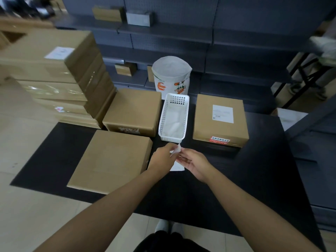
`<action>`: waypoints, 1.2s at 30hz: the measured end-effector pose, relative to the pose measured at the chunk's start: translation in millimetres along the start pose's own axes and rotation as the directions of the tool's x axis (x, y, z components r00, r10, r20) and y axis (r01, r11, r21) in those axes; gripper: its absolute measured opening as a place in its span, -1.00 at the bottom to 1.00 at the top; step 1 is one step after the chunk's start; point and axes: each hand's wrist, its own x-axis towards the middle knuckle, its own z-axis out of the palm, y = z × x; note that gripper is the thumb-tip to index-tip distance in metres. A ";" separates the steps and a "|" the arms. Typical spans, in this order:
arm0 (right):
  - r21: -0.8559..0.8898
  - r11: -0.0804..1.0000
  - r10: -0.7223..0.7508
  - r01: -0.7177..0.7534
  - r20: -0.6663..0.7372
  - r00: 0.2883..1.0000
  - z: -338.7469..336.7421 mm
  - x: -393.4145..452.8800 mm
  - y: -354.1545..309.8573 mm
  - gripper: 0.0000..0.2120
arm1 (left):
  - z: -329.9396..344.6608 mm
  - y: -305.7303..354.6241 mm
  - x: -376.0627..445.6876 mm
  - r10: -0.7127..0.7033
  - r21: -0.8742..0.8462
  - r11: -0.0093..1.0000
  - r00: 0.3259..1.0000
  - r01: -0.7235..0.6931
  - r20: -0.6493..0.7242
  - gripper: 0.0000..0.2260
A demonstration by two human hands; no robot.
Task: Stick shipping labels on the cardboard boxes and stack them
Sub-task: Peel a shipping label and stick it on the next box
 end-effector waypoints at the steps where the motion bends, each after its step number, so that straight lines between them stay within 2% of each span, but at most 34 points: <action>1: -0.005 1.000 -0.001 0.002 0.009 1.000 2.1 -0.1 0.6 -0.77 | -3.2 0.6 -1.6 -0.010 -0.023 1.000 1.000 0.009 -0.015 -0.74; 6: 0.032 0.999 -0.029 0.029 -0.001 1.000 15.1 0.9 3.9 -0.82 | -16.6 -4.7 -3.9 -0.027 -0.005 1.000 0.999 0.027 -0.037 -0.72; 14: -0.053 0.997 -0.067 0.062 -0.089 0.994 51.1 3.2 13.7 -0.83 | -49.2 -21.9 -0.5 0.009 0.012 1.000 1.000 -0.009 -0.018 -0.70; 20: 0.001 0.989 -0.144 0.147 -0.157 0.977 114.5 15.9 17.0 -0.84 | -98.4 -49.9 11.6 0.068 -0.017 0.998 0.997 -0.068 -0.026 -0.75; 24: -0.053 0.974 -0.228 0.222 -0.189 0.955 168.7 23.5 30.8 -0.91 | -144.8 -78.4 16.1 0.154 -0.012 0.988 0.988 -0.154 -0.022 -0.75; 29: -0.079 0.960 -0.280 0.269 -0.237 0.930 234.7 33.2 59.6 -0.84 | -195.8 -115.0 12.9 0.192 -0.016 0.981 0.981 -0.192 -0.014 -0.73; 36: -0.133 0.953 -0.296 0.272 -0.218 0.930 266.8 39.6 88.0 -0.81 | -226.2 -148.9 1.2 0.245 0.007 0.969 0.969 -0.245 0.024 -0.73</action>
